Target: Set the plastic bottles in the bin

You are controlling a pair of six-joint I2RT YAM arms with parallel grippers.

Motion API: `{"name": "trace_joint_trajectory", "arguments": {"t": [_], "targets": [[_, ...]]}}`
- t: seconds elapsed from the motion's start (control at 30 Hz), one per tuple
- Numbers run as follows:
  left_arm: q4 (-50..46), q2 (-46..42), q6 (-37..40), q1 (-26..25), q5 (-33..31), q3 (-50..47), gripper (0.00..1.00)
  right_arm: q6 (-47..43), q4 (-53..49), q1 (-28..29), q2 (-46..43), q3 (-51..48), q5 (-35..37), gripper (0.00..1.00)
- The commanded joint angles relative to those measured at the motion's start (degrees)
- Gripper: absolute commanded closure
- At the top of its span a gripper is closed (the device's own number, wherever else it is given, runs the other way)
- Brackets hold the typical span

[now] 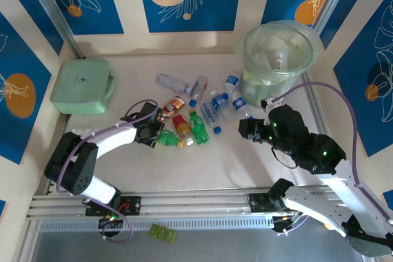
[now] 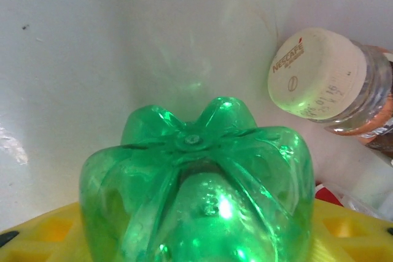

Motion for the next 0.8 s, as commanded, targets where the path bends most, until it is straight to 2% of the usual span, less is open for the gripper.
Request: {"name": "trace_joint_trajectory", "arguments": {"t": [0.0, 0.27, 0.43, 0.5, 0.57, 0.63, 0.77], "targets": [[-2.7, -2.9, 1.0, 0.7, 0.4, -1.1, 0.43, 0.0, -0.5, 0.2, -1.0, -0.8, -0.3, 0.37], [-6.9, -13.6, 7.1, 0.7, 2.0, -0.3, 0.42, 0.1, 0.1, 0.2, -0.9, -0.8, -4.1, 0.37], [-3.4, -19.4, 24.9, 0.8, 5.9, 3.0, 0.42, -2.5, 3.6, 0.5, 1.1, -0.1, -10.9, 0.36], [0.8, -21.4, 29.6, 0.8, 9.6, 3.0, 0.43, -1.6, 4.2, 0.7, 2.3, 0.5, -11.2, 0.36], [6.3, -23.5, 33.6, 0.7, 14.0, 2.3, 0.43, -2.7, 6.3, 0.8, 2.9, 0.2, -15.4, 0.36], [16.0, -25.5, 37.0, 0.7, 20.8, 0.4, 0.42, -3.4, 9.1, 1.3, 3.9, -0.5, -20.1, 0.36], [31.2, -26.1, 38.4, 0.5, 32.1, -1.3, 0.42, -3.0, 14.1, 1.8, 7.5, -0.5, -27.2, 0.34]]}}
